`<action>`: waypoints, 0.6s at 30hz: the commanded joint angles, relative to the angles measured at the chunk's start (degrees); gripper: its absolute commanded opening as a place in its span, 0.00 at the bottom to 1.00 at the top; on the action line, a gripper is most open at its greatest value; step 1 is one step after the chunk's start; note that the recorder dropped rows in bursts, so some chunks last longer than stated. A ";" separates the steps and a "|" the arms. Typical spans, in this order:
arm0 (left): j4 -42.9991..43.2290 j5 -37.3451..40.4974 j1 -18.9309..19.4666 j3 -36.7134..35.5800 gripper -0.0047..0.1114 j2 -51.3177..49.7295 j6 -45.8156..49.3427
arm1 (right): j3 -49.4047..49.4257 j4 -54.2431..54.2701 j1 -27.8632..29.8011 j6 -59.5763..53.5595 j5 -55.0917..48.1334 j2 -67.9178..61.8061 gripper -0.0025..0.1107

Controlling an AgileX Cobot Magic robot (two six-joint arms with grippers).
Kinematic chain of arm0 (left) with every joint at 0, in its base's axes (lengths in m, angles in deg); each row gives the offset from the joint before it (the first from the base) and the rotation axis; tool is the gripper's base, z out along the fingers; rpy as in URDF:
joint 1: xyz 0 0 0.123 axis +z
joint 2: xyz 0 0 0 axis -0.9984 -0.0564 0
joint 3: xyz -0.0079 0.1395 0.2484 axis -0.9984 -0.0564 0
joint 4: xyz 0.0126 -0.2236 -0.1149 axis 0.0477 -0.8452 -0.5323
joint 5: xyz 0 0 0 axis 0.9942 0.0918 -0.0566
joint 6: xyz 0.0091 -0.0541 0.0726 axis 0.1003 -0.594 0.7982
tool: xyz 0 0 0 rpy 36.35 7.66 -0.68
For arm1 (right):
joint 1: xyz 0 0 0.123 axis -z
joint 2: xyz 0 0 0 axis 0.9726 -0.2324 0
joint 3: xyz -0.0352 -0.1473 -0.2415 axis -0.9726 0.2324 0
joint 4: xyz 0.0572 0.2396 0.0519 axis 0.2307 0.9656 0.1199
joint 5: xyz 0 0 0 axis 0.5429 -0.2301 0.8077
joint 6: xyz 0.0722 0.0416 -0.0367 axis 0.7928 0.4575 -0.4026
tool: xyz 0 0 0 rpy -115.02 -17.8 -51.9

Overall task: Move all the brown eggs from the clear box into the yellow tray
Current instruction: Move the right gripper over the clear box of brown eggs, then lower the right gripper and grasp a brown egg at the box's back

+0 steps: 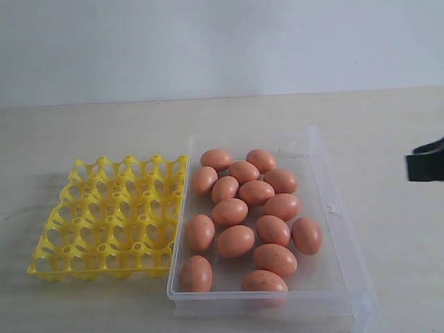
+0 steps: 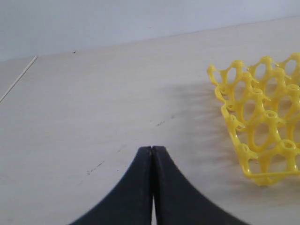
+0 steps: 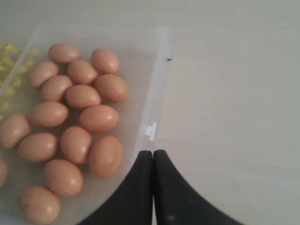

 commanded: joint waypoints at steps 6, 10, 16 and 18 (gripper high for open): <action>-0.14 -0.52 -0.33 0.23 0.04 0.32 -0.29 | -29.74 -4.32 -9.39 -3.03 -16.54 -32.69 0.02; -0.14 -0.52 -0.33 0.23 0.04 0.32 -0.29 | -42.10 -4.14 -9.39 -6.75 -26.84 -45.55 0.14; -0.14 -0.52 -0.33 0.23 0.04 0.32 -0.29 | -53.49 -5.26 -10.84 -10.71 -31.93 -57.46 0.48; -0.14 -0.52 -0.33 0.23 0.04 0.32 -0.29 | -55.62 -7.64 -10.84 -10.71 -32.14 -59.93 0.48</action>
